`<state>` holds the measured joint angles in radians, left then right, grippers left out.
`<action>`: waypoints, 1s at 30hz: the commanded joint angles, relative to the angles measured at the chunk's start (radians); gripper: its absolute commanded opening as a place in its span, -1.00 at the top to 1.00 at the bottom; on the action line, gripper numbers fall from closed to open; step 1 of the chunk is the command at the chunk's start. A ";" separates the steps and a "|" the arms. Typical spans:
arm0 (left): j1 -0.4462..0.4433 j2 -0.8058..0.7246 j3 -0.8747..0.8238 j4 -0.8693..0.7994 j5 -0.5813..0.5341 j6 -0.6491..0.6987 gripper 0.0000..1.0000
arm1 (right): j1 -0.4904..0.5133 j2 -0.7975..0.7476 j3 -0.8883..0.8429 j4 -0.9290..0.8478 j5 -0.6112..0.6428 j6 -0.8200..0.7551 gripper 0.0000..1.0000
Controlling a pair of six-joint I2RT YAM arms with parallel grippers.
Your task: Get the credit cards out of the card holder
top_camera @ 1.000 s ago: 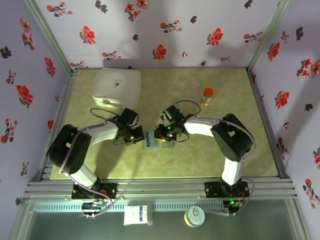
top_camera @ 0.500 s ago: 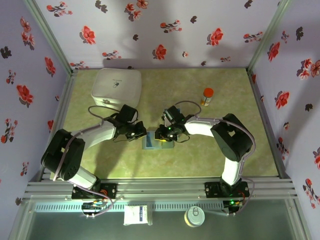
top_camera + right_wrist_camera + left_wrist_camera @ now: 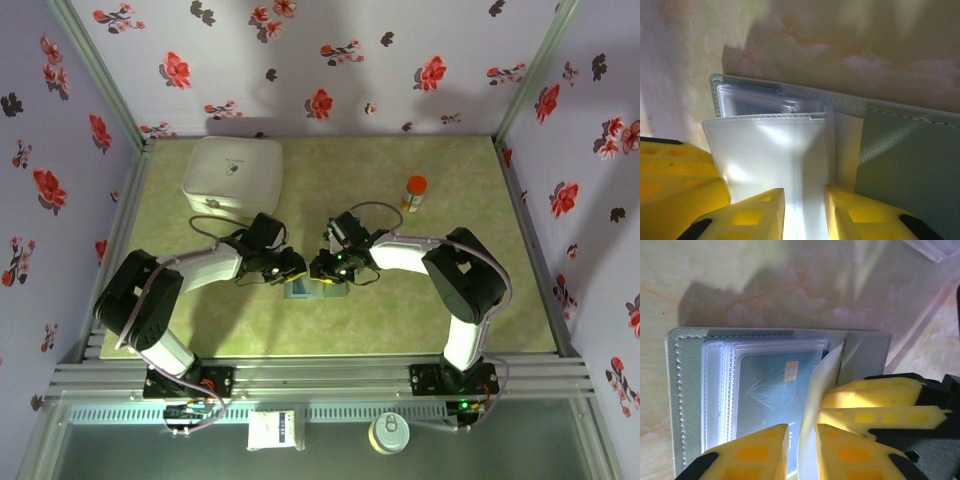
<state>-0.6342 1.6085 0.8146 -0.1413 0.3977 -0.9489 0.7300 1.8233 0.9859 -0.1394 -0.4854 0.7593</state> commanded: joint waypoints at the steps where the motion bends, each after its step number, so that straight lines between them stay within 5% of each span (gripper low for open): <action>1: -0.010 0.024 0.001 0.022 0.021 -0.020 0.59 | -0.007 -0.024 -0.015 -0.014 0.006 -0.015 0.43; 18: -0.035 0.008 0.084 -0.055 0.000 0.003 0.69 | -0.070 -0.211 -0.074 -0.046 0.065 -0.030 0.42; 30: -0.097 0.130 0.211 -0.083 0.003 0.015 0.75 | -0.154 -0.342 -0.126 -0.117 0.066 -0.072 0.42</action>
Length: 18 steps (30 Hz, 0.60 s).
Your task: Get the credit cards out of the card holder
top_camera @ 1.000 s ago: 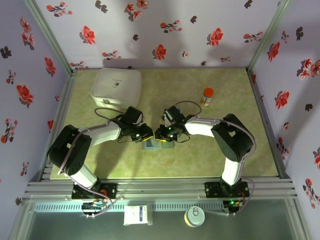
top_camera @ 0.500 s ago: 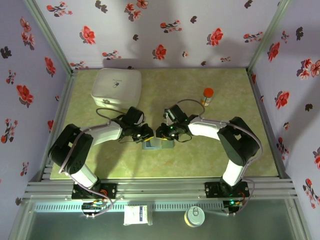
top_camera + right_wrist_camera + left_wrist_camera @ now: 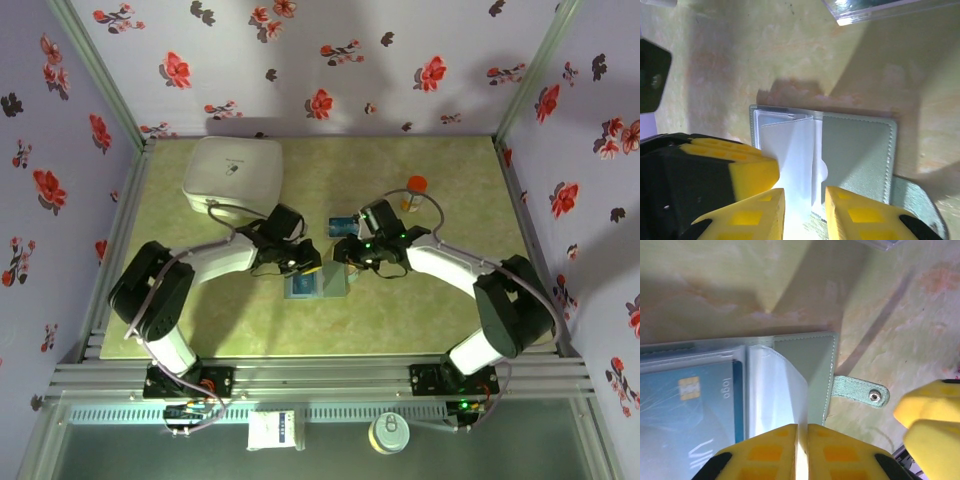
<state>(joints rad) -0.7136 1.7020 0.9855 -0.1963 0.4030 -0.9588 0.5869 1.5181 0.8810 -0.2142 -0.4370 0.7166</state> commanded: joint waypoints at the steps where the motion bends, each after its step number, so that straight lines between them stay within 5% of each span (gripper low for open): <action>1: -0.022 0.049 0.052 -0.030 0.000 0.025 0.75 | -0.014 -0.044 -0.026 -0.044 0.020 -0.031 0.42; 18: -0.057 0.147 0.201 -0.061 0.026 0.055 0.51 | -0.038 -0.102 -0.050 -0.082 0.025 -0.037 0.36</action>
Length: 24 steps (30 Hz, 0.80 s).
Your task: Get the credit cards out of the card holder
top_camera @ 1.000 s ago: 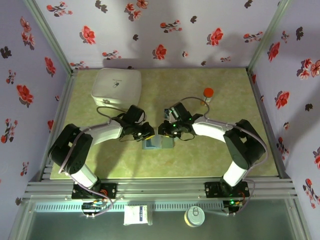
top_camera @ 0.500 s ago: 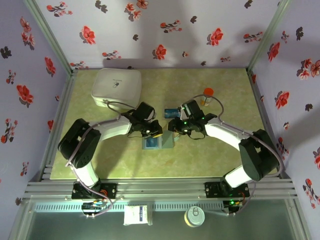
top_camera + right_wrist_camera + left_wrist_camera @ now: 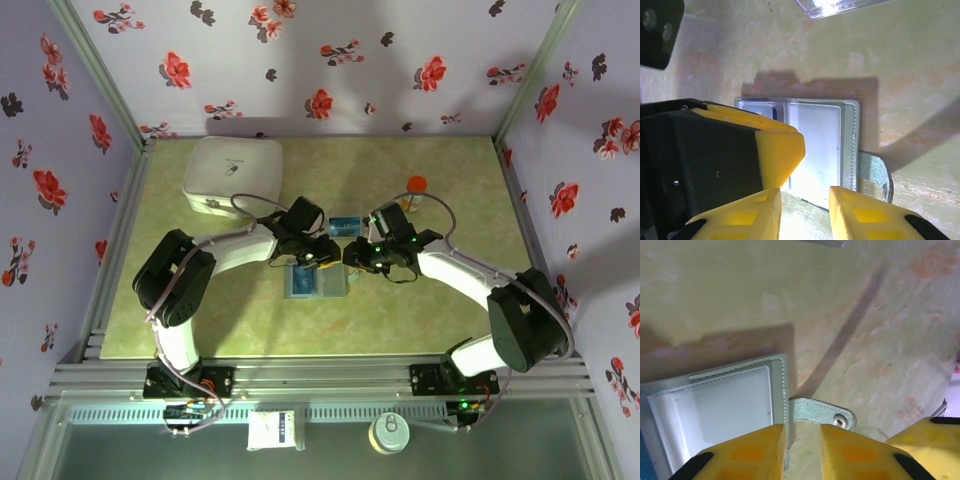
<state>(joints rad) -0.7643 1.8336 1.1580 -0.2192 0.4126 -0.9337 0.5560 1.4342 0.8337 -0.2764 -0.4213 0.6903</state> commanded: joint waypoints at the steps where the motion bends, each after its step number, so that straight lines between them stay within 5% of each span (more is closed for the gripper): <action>1: -0.007 0.013 0.027 -0.038 0.017 0.031 0.51 | -0.007 -0.014 -0.001 -0.016 0.006 -0.008 0.36; 24: 0.163 -0.291 -0.340 0.026 -0.012 0.037 0.62 | 0.142 0.223 0.177 0.042 -0.003 0.054 0.37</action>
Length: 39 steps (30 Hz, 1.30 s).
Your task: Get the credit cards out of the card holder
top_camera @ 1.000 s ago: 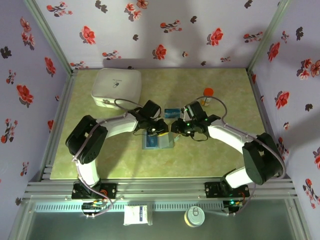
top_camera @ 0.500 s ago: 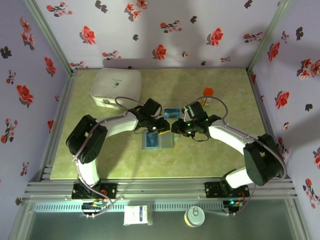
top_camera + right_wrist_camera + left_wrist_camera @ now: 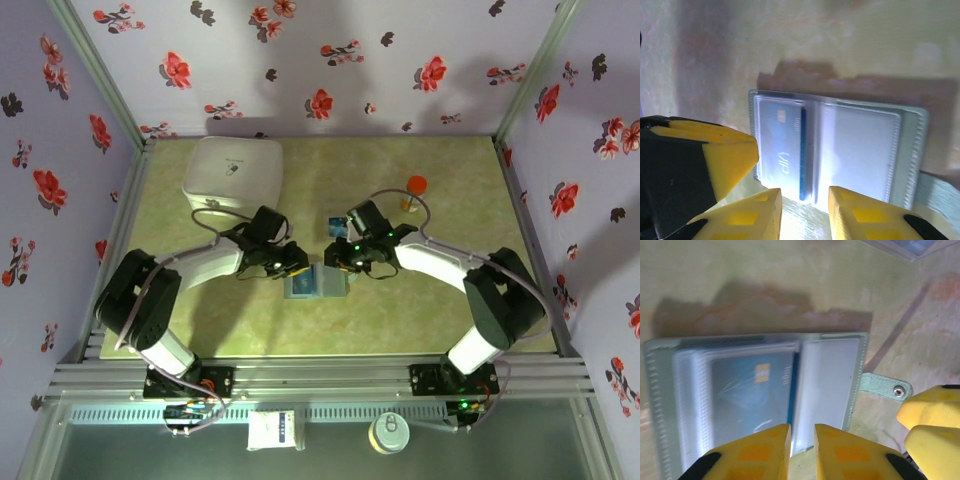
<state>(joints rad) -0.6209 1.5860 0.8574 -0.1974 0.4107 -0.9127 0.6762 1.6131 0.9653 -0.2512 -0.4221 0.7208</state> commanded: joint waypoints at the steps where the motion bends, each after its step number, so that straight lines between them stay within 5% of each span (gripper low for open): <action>1: 0.026 -0.055 -0.054 0.006 -0.009 0.014 0.63 | 0.030 0.054 0.058 0.017 -0.003 0.025 0.38; 18: 0.063 0.005 -0.083 -0.007 -0.021 0.070 0.99 | 0.072 0.156 0.059 0.103 -0.044 0.070 0.41; 39: 0.066 0.042 -0.098 0.010 -0.024 0.060 1.00 | 0.082 0.228 0.030 0.137 -0.048 0.075 0.45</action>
<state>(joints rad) -0.5625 1.6047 0.7620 -0.1795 0.4004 -0.8635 0.7490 1.8370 1.0054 -0.0807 -0.4934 0.7975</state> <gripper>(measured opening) 0.051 0.273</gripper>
